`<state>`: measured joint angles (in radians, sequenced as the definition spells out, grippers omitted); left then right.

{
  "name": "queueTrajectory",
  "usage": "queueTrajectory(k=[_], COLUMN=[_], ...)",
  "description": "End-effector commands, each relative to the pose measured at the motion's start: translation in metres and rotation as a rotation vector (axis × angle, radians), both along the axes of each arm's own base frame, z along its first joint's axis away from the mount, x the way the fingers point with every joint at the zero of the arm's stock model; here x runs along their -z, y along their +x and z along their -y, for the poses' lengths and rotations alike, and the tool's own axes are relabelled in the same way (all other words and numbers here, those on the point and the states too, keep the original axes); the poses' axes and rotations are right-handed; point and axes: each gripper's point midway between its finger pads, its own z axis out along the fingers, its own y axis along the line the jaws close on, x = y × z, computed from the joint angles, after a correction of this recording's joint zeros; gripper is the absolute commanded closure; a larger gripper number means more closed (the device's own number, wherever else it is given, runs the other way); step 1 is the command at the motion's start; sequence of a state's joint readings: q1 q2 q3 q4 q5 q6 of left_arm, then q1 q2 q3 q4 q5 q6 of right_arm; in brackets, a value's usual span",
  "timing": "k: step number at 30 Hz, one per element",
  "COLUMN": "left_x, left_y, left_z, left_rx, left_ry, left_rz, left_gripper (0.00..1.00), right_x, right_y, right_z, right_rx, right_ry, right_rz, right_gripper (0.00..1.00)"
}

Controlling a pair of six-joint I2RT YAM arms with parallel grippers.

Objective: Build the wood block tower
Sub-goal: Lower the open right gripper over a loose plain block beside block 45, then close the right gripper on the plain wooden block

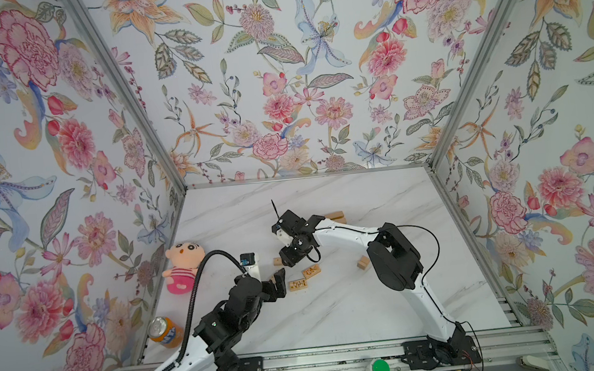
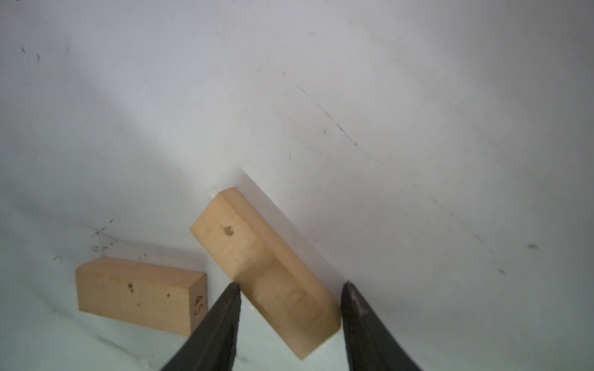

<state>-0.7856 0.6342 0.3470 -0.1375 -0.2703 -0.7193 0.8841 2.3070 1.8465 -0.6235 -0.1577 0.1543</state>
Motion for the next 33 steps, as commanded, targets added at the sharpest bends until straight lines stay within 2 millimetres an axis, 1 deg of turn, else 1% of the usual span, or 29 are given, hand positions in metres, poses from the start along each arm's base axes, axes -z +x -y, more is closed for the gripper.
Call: queueTrajectory(k=[1, 8, 17, 21, 26, 30, 33], left_x=[0.001, 0.000, -0.002, -0.005, -0.006, -0.006, -0.007], left_y=[0.001, 0.002, 0.004, 0.004, 0.005, 0.005, 0.005], left_z=[-0.003, -0.001, 0.001, 0.002, 0.002, 0.002, 0.002], left_rx=[-0.013, -0.006, -0.002, 0.001, 0.001, 0.003, 0.003], left_ry=[0.013, 0.015, 0.019, 0.022, 0.026, 0.027, 0.027], left_rz=[0.008, 0.011, 0.017, 0.021, 0.022, 0.023, 0.026], left_gripper=[0.01, 0.01, 0.01, 0.01, 0.01, 0.01, 0.01], right_x=[0.008, 0.003, 0.000, -0.006, -0.020, -0.027, -0.026], right_y=[0.008, 0.014, 0.009, 0.007, 0.009, 0.013, 0.015], right_z=[0.012, 0.027, 0.039, 0.040, 0.038, 0.035, 0.031], right_rx=[0.048, 0.103, 0.146, 0.145, 0.126, 0.106, 0.091], right_ry=[-0.056, -0.074, -0.090, -0.082, -0.061, -0.065, -0.063], right_rz=[0.015, 0.024, 0.018, 0.024, 0.042, 0.062, 0.058], right_gripper=[0.50, 0.52, 0.53, 0.50, 0.42, 0.41, 0.42])
